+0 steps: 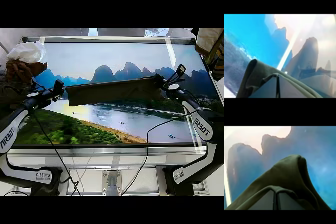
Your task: Fold the shirts.
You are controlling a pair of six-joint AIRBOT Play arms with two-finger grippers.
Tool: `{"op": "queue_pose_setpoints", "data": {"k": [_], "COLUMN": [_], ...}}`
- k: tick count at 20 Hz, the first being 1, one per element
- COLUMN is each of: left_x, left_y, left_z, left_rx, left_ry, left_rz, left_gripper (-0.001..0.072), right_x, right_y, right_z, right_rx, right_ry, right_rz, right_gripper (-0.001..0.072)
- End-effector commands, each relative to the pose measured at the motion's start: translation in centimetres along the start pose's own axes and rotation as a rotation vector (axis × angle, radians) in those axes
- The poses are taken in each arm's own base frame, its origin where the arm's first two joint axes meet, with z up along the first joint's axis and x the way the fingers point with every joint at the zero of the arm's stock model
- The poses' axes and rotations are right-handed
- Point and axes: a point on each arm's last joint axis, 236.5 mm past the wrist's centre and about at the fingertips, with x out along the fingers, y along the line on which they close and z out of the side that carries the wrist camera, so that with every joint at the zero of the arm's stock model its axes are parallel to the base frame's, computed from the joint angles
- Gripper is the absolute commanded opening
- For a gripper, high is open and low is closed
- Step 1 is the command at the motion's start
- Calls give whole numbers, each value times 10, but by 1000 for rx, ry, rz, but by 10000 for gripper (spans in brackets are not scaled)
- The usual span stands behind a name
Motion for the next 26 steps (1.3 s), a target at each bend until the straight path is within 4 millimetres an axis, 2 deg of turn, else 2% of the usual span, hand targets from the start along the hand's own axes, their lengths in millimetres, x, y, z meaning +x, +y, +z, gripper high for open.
{"op": "queue_pose_setpoints", "data": {"k": [1,9,10,12,13,14,16,17,19,21,22,23,24,26], "left_x": [13,17,17,17,17,17,16,16,12,3,-4,-14,-25,-50], "left_y": [9,4,3,2,2,2,-2,-8,-35,-74,-97,-124,-150,-200], "left_z": [-9,-15,-16,-15,-15,-16,-17,-17,-16,-8,-2,5,10,17], "left_rx": [-46,-77,-82,-89,-88,-78,-26,11,80,154,185,221,262,374], "left_ry": [23,39,41,40,41,42,49,56,76,80,75,68,64,62], "left_rz": [9,-12,-15,-18,-19,-21,-34,-51,-126,-226,-280,-341,-400,-509], "left_gripper": [12,23,30,342,369,369,370,370,370,360,359,328,283,279], "right_x": [5,4,4,4,4,4,2,1,-6,-19,-29,-40,-53,-83], "right_y": [-3,1,1,3,4,5,10,15,26,40,47,52,56,54], "right_z": [-7,-11,-12,-16,-18,-20,-21,-20,-11,11,28,44,64,99], "right_rx": [31,74,75,74,74,74,68,55,-14,-62,-88,-123,-172,-288], "right_ry": [19,33,38,56,63,71,89,102,126,119,103,87,64,34], "right_rz": [-5,6,8,16,19,23,38,55,91,132,149,163,170,156], "right_gripper": [29,32,72,155,156,200,345,345,346,346,345,377,474,493]}}
